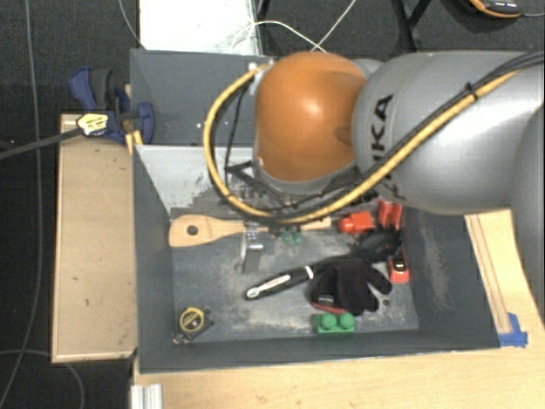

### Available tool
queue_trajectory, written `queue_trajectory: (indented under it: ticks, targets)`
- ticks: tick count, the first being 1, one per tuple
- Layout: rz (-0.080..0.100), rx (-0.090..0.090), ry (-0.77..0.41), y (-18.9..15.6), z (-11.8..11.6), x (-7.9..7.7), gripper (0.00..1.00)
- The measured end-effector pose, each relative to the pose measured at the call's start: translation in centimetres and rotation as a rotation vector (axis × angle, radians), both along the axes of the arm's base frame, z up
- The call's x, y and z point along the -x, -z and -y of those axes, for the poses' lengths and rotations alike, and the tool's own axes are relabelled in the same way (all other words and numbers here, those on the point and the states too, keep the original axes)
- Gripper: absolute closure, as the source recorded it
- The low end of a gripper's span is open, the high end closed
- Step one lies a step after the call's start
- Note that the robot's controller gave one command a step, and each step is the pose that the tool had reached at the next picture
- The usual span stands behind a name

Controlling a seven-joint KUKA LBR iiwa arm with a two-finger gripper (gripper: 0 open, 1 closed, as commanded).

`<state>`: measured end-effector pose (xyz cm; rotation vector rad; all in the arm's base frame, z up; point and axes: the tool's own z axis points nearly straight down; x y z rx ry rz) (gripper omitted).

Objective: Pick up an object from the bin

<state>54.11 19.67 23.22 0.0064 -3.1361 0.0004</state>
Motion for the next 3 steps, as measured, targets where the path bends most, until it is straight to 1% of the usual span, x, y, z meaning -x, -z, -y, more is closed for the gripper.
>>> queue_trajectory:
  ticks: [1,2,3]
  targets:
    - [0.008,-0.002,0.006,-0.5,0.1,-0.2,0.00]
    - [0.010,-0.004,0.145,14.3,-3.9,-4.6,0.00]
    - [0.020,-0.007,0.158,16.1,-5.2,-4.5,0.00]
